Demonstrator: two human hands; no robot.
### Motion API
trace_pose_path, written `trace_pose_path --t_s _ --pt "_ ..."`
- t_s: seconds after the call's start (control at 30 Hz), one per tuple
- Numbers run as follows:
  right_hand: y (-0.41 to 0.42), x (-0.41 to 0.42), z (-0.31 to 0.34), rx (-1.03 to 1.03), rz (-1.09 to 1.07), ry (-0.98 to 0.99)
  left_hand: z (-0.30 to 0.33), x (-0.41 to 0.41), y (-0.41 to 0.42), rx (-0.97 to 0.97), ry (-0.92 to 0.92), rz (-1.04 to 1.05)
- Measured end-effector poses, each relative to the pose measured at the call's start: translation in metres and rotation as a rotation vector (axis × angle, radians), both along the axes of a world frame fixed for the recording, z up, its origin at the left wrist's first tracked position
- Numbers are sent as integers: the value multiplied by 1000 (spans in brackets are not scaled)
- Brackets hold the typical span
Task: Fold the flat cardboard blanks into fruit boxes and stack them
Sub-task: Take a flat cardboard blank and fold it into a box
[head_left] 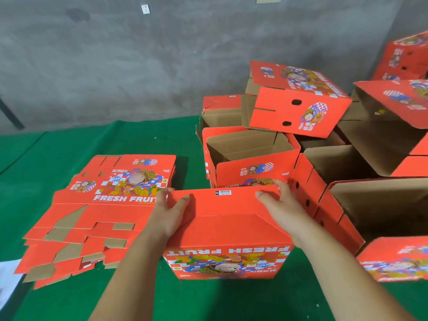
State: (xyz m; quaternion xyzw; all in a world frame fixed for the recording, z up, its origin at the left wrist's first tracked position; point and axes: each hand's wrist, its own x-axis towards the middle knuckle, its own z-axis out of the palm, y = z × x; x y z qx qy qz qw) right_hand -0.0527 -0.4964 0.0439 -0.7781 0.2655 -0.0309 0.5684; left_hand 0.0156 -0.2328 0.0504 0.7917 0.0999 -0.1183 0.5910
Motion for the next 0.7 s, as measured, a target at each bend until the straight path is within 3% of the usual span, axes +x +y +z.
trace_pose_path --t_s 0.07,0.23,0.43,0.57,0.7 --pt "-2 -9 12 239 5 -5 2 -9 0 -2 -24 7" --pt "-14 -37 18 389 -74 -80 14 -35 6 -4 -103 72" --pt "-21 -61 66 163 -150 -200 35 -59 -2 -38 -204 174" --pt "-24 -78 80 -65 -225 -425 47 -71 -16 -197 -218 191" --pt "-29 -97 90 -131 -289 -544 58 -87 -26 -336 -259 129"
